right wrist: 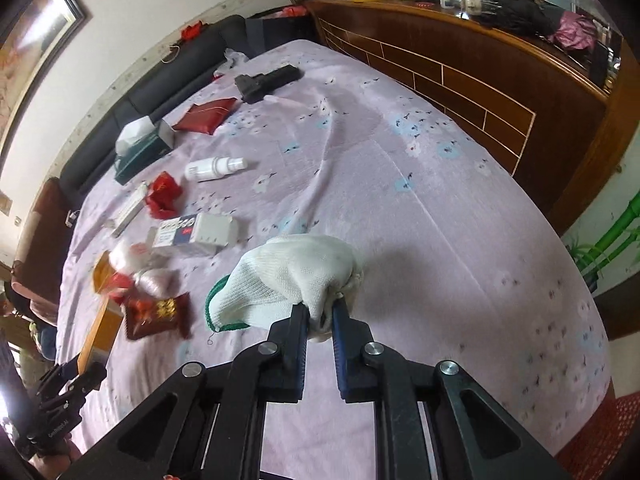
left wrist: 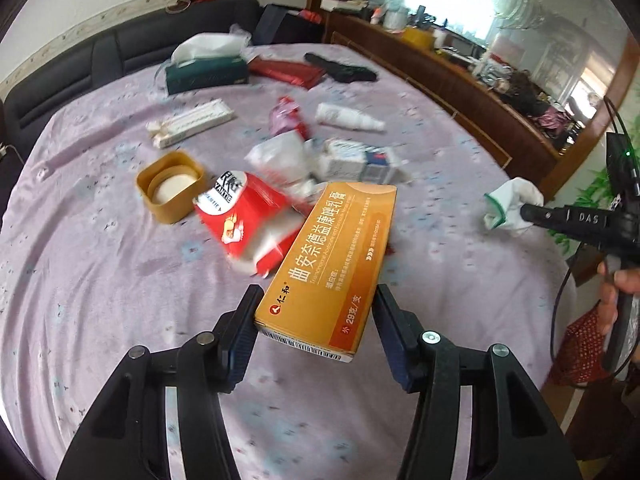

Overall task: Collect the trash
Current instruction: 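Carry the box and cloth to the red basket and release both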

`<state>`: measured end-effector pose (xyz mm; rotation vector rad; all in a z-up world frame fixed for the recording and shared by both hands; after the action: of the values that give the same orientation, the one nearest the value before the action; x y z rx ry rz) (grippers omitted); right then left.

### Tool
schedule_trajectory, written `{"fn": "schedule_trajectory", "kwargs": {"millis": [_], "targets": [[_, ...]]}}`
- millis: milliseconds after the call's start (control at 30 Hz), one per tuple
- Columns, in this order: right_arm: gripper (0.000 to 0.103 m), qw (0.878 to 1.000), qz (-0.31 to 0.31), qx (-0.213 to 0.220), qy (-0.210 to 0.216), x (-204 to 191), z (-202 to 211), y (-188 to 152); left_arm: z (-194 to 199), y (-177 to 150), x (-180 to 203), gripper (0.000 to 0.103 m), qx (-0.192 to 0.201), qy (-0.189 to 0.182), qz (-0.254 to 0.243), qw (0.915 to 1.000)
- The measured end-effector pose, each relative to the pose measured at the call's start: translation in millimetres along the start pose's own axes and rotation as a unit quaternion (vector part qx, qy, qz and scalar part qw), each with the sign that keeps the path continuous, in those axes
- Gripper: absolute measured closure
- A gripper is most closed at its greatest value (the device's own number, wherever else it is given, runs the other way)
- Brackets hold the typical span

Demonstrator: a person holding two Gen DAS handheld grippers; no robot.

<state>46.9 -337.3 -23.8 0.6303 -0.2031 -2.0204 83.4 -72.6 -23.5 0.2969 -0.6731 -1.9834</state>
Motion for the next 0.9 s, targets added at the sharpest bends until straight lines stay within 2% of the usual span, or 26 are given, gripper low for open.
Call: {"fn": "schedule_trajectory", "kwargs": {"millis": [367, 667, 900], "targets": [[0.092, 1.000, -0.004, 0.028, 0.010, 24, 59, -28, 17, 14, 57, 0.049, 0.023, -0.012, -0.044, 0.9987], [0.092, 0.999, -0.025, 0.042, -0.004, 56, 85, -41, 15, 27, 98, 0.049, 0.034, -0.021, -0.088, 0.9953], [0.092, 0.997, -0.040, 0.059, -0.015, 76, 103, -43, 16, 36, 117, 0.049, 0.042, -0.032, -0.104, 0.9931]]}}
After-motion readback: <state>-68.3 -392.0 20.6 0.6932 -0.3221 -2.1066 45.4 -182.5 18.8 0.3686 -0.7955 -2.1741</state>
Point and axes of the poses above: each gripper's, at about its wrist camera, not at the fingertips, and z roughly against the way its jaws point, x to its right, y to its top, the point moved 7 cm from there along -z, roughly the way its jaws point, and after that the axes turned 9 degrees about -z, right-handed, at the moved point
